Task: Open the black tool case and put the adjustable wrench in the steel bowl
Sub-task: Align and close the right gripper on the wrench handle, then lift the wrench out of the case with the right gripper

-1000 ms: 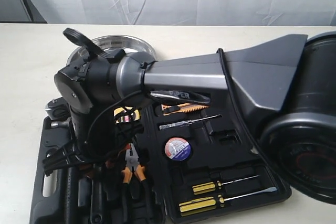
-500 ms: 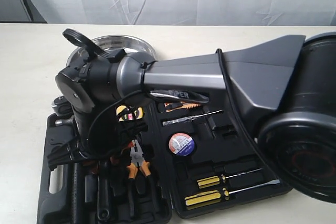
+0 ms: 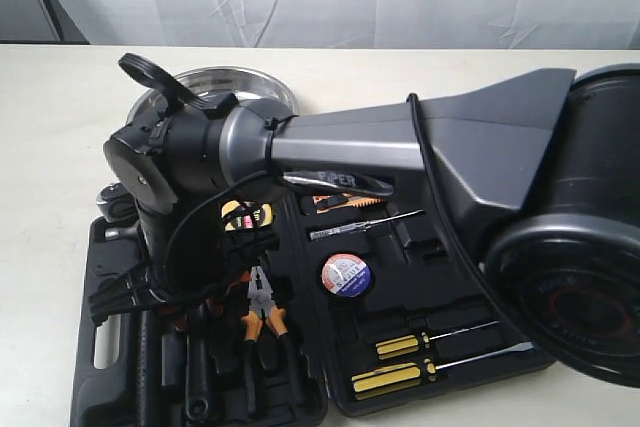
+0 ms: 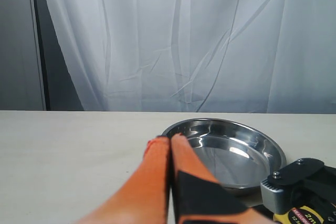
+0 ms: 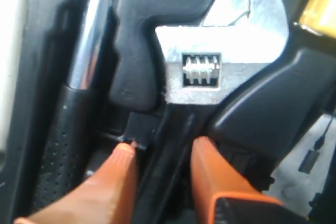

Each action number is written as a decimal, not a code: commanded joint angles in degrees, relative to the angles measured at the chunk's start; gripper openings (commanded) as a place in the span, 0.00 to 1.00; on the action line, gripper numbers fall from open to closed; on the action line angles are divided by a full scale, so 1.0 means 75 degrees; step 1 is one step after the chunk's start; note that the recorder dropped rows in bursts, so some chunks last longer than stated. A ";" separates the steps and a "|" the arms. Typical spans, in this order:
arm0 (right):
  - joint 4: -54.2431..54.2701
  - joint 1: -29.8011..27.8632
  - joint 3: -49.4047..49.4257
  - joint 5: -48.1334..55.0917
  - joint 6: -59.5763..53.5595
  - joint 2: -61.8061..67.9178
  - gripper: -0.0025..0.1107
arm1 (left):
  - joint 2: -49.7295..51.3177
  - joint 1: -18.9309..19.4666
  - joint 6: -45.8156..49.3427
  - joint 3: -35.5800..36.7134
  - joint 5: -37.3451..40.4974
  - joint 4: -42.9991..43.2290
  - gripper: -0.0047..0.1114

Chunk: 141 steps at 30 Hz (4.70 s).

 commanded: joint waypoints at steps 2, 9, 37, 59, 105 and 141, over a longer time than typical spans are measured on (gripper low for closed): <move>-0.1101 -0.0028 0.0194 -0.0487 -0.0348 -0.0380 0.01 | -0.0040 -0.0086 -0.0007 0.0036 -0.0006 -0.0009 0.04; -0.1207 -0.0029 0.0194 -0.0626 -0.0348 -0.0919 0.01 | -0.0040 -0.0086 -0.0007 0.0036 -0.0006 -0.0009 0.04; -0.0270 -0.0029 0.0381 -0.0795 0.0224 -0.0134 0.32 | -0.0040 -0.0086 -0.0007 0.0036 -0.0006 -0.0009 0.04; -0.0319 -0.0043 0.0381 -0.0787 0.0313 -0.0293 0.32 | -0.0040 -0.0086 -0.0007 0.0036 -0.0006 -0.0009 0.04; -0.1268 -0.0135 0.0381 -0.0649 -0.0174 -0.0546 0.01 | -0.0040 -0.0086 -0.0007 0.0036 0.0007 -0.0009 0.04; -0.1495 -0.1774 -0.1187 -0.1953 -0.2332 -0.0508 0.01 | -0.0040 -0.0086 -0.0007 0.0036 -0.0015 -0.0009 0.04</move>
